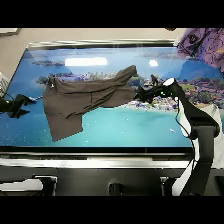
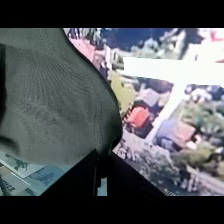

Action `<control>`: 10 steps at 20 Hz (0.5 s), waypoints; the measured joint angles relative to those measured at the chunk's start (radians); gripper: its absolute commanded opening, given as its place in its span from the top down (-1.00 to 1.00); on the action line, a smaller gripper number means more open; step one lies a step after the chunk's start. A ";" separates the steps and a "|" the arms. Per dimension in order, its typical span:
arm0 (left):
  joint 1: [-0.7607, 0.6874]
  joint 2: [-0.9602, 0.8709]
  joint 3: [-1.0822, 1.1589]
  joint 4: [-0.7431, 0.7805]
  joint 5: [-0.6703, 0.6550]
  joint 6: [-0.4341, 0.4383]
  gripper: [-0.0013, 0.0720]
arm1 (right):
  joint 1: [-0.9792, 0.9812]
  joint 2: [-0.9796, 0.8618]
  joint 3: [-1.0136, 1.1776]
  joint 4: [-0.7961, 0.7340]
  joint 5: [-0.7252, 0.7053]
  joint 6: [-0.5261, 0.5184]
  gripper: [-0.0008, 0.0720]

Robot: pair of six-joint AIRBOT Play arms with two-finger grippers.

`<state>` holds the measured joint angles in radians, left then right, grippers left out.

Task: Fold the clothes and pants, and hang the long-sleeved shirts on hangers.

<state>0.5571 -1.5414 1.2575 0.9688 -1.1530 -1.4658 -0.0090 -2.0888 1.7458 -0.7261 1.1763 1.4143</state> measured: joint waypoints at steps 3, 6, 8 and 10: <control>-0.002 -0.045 -0.040 -0.077 0.039 0.052 -0.97 | 0.000 0.024 0.002 0.006 0.001 0.000 0.87; -0.015 -0.087 -0.061 -0.119 0.061 0.081 -0.97 | 0.000 0.053 0.001 0.006 0.001 0.000 0.87; -0.023 -0.110 -0.068 -0.132 0.069 0.093 -0.97 | 0.000 0.071 0.001 0.006 0.001 -0.001 0.87; -0.029 -0.130 -0.071 -0.139 0.073 0.098 -0.97 | 0.000 0.087 0.001 0.007 0.000 -0.004 0.87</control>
<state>0.5278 -1.6714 1.1862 0.8295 -1.0798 -1.3678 -0.0086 -2.0018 1.7470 -0.7189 1.1767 1.4105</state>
